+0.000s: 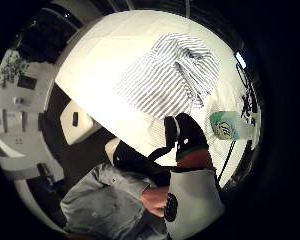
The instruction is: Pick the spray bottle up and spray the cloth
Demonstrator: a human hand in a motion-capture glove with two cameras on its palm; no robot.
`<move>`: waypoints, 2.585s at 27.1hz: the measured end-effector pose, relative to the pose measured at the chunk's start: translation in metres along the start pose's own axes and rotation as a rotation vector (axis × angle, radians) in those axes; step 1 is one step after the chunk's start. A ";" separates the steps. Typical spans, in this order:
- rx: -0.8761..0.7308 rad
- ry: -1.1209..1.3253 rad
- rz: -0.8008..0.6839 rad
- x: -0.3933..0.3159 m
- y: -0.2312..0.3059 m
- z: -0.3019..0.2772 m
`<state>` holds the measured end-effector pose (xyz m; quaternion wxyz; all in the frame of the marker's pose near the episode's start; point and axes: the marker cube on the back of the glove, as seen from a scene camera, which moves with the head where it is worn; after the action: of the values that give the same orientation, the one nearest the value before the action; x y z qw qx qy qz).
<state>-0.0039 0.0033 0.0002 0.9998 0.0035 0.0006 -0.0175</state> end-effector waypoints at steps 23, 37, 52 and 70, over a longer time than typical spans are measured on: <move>0.090 -0.047 -0.030 0.004 0.018 0.000; 0.281 -0.141 0.041 0.075 0.080 0.004; 0.302 -0.238 0.210 0.155 0.132 0.046; 0.492 -0.647 0.217 0.188 0.144 0.103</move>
<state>0.1888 0.1394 0.1040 0.9139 0.2364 -0.3180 0.0881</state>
